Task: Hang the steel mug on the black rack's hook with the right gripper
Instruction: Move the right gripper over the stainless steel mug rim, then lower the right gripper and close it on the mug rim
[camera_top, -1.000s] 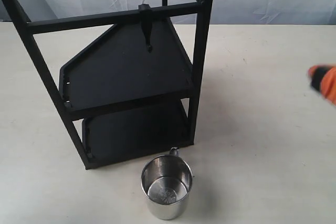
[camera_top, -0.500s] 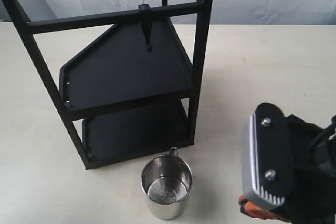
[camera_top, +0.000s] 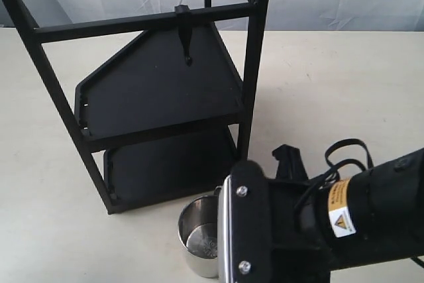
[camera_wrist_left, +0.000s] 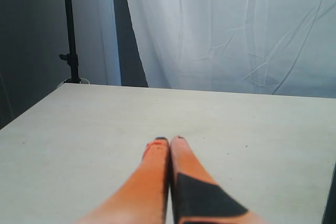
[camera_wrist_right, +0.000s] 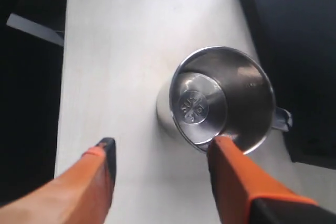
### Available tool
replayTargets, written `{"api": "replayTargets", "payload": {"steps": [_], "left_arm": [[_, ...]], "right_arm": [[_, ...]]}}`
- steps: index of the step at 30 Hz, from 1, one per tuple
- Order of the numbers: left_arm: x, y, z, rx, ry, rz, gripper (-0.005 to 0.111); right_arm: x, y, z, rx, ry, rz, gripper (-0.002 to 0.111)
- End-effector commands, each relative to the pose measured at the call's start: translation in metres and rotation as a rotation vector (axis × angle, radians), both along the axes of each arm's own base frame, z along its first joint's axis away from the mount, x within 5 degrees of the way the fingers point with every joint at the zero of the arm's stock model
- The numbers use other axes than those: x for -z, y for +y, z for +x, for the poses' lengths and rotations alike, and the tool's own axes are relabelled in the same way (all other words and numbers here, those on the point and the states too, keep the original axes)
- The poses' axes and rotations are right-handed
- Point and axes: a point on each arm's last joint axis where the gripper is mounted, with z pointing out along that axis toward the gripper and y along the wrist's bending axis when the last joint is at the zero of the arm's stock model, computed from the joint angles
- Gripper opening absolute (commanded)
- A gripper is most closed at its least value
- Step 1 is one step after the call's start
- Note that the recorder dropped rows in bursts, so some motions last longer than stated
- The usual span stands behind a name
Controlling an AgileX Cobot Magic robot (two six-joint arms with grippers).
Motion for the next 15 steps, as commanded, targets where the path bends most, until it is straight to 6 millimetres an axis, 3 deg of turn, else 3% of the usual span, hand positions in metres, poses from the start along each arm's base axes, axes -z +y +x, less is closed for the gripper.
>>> {"api": "replayTargets", "payload": {"steps": [1, 10, 15], "left_arm": [[-0.001, -0.001, 0.000, 0.009, -0.011, -0.008, 0.002], [-0.001, -0.001, 0.000, 0.009, -0.011, -0.008, 0.002], [-0.001, -0.001, 0.000, 0.009, -0.011, -0.008, 0.002]], "right_arm": [[0.008, 0.017, 0.000, -0.060, -0.053, 0.004, 0.052], [0.021, 0.047, 0.013, -0.086, -0.067, -0.034, 0.048], [0.026, 0.053, 0.013, -0.075, 0.002, -0.071, 0.048]]}}
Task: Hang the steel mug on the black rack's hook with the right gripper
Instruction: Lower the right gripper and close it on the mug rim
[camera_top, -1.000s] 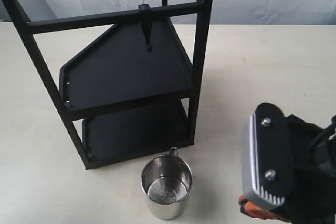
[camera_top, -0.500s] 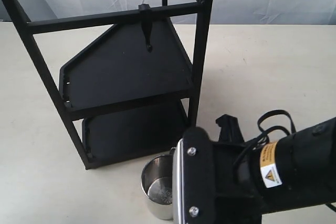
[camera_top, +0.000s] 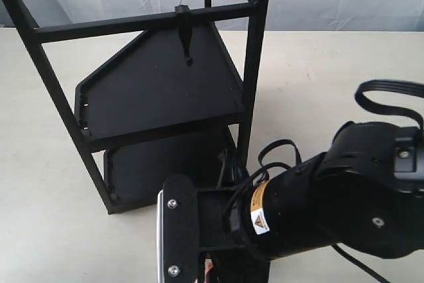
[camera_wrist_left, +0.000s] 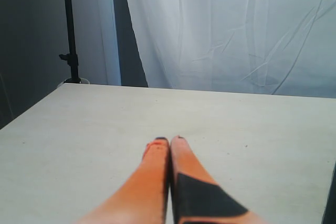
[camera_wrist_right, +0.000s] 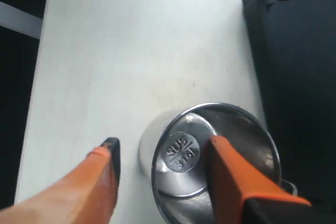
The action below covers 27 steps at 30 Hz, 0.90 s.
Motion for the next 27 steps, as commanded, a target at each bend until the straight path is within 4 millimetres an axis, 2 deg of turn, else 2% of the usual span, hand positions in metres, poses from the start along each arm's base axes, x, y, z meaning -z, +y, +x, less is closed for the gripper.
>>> {"api": "replayTargets", "payload": {"steps": [1, 7, 18, 21, 22, 24, 27], "left_arm": [[-0.001, -0.001, 0.000, 0.009, -0.011, -0.008, 0.002], [-0.001, -0.001, 0.000, 0.009, -0.011, -0.008, 0.002], [-0.001, -0.001, 0.000, 0.009, -0.011, -0.008, 0.002], [-0.001, -0.001, 0.000, 0.009, -0.011, -0.008, 0.002], [-0.001, -0.001, 0.000, 0.009, -0.011, -0.008, 0.002], [-0.001, -0.001, 0.000, 0.009, -0.011, -0.008, 0.002], [-0.001, -0.001, 0.000, 0.009, -0.011, -0.008, 0.002]], "right_arm": [[-0.001, 0.004, -0.002, 0.002, 0.051, -0.024, 0.047], [-0.001, 0.004, -0.003, 0.013, 0.068, -0.017, 0.046], [0.030, 0.018, 0.007, 0.041, 0.062, -0.041, 0.040], [0.038, 0.021, 0.008, 0.045, 0.066, -0.056, 0.030], [0.040, 0.021, 0.009, 0.046, 0.066, -0.058, 0.023], [0.042, 0.022, 0.009, 0.046, 0.068, -0.063, 0.003], [0.036, 0.020, 0.006, 0.081, 0.104, -0.051, -0.001]]}}
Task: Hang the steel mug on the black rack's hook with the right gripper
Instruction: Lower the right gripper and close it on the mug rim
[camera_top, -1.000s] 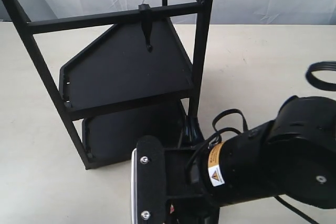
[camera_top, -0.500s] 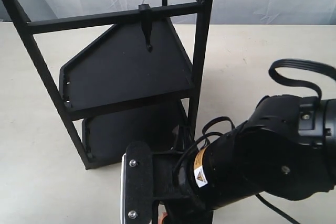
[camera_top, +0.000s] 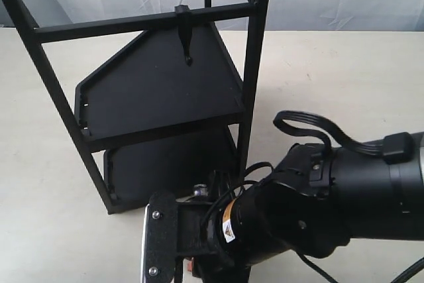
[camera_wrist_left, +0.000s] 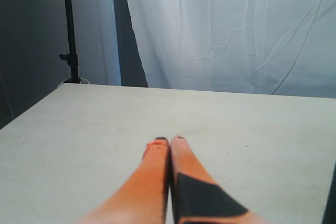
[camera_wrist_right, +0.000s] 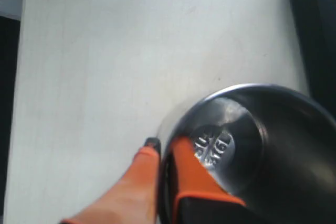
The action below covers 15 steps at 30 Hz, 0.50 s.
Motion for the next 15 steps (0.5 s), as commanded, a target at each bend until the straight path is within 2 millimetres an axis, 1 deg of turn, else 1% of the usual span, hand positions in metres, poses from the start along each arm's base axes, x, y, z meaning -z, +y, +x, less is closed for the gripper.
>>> {"api": "replayTargets", "payload": {"steps": [1, 3, 7, 9, 10, 12, 15], "left_arm": [[-0.001, -0.001, 0.000, 0.009, -0.011, -0.008, 0.002], [-0.001, -0.001, 0.000, 0.009, -0.011, -0.008, 0.002], [-0.001, -0.001, 0.000, 0.009, -0.011, -0.008, 0.002], [-0.001, -0.001, 0.000, 0.009, -0.011, -0.008, 0.002], [-0.001, -0.001, 0.000, 0.009, -0.011, -0.008, 0.002], [-0.001, -0.001, 0.000, 0.009, -0.011, -0.008, 0.002], [-0.001, -0.001, 0.000, 0.009, -0.011, -0.008, 0.002]], "right_arm": [[-0.013, 0.000, -0.004, 0.048, 0.039, 0.040, -0.001], [-0.022, -0.002, -0.006, 0.059, 0.040, 0.074, -0.001], [-0.054, -0.007, -0.008, 0.072, -0.010, 0.194, -0.001], [-0.067, -0.013, -0.012, 0.077, -0.009, 0.223, -0.001], [-0.074, -0.018, -0.015, 0.080, 0.002, 0.231, -0.001], [-0.081, -0.029, -0.023, 0.070, 0.025, 0.224, -0.001], [-0.087, -0.050, -0.035, 0.082, 0.035, 0.266, -0.001]]}}
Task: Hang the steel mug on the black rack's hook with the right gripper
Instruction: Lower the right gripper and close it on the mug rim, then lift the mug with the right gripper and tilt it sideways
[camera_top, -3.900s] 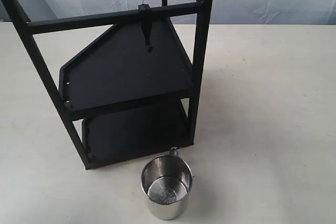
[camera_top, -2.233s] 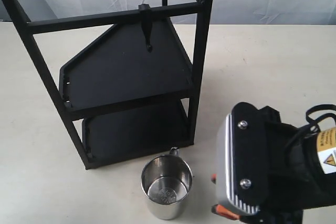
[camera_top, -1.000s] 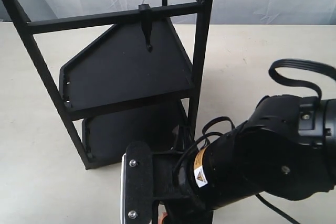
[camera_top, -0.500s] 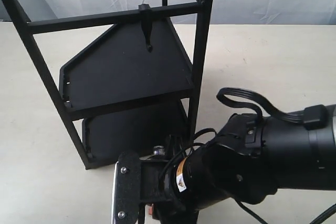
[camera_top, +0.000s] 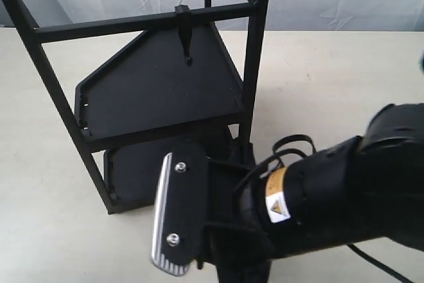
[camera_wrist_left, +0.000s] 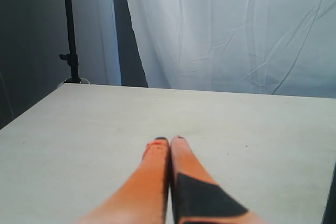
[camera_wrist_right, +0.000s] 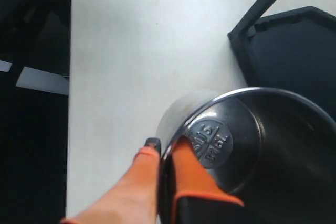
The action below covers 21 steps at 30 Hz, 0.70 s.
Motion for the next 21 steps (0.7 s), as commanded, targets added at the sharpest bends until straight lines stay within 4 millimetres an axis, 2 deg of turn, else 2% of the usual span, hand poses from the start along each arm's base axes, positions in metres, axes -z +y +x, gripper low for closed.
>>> {"api": "replayTargets", "payload": {"steps": [1, 7, 13, 17, 21], "left_arm": [[-0.001, -0.001, 0.000, 0.009, -0.011, -0.008, 0.002], [-0.001, -0.001, 0.000, 0.009, -0.011, -0.008, 0.002], [-0.001, -0.001, 0.000, 0.009, -0.011, -0.008, 0.002], [-0.001, -0.001, 0.000, 0.009, -0.011, -0.008, 0.002], [-0.001, -0.001, 0.000, 0.009, -0.011, -0.008, 0.002]], "right_arm": [[-0.010, -0.032, -0.019, 0.011, 0.013, 0.062, -0.001], [-0.028, -0.081, -0.040, 0.137, -0.053, 0.394, -0.001], [-0.051, -0.128, -0.052, 0.239, -0.218, 0.765, -0.001], [-0.052, -0.148, -0.062, 0.231, -0.251, 0.861, -0.001], [-0.052, -0.156, -0.068, 0.200, -0.276, 0.873, -0.001]]}}
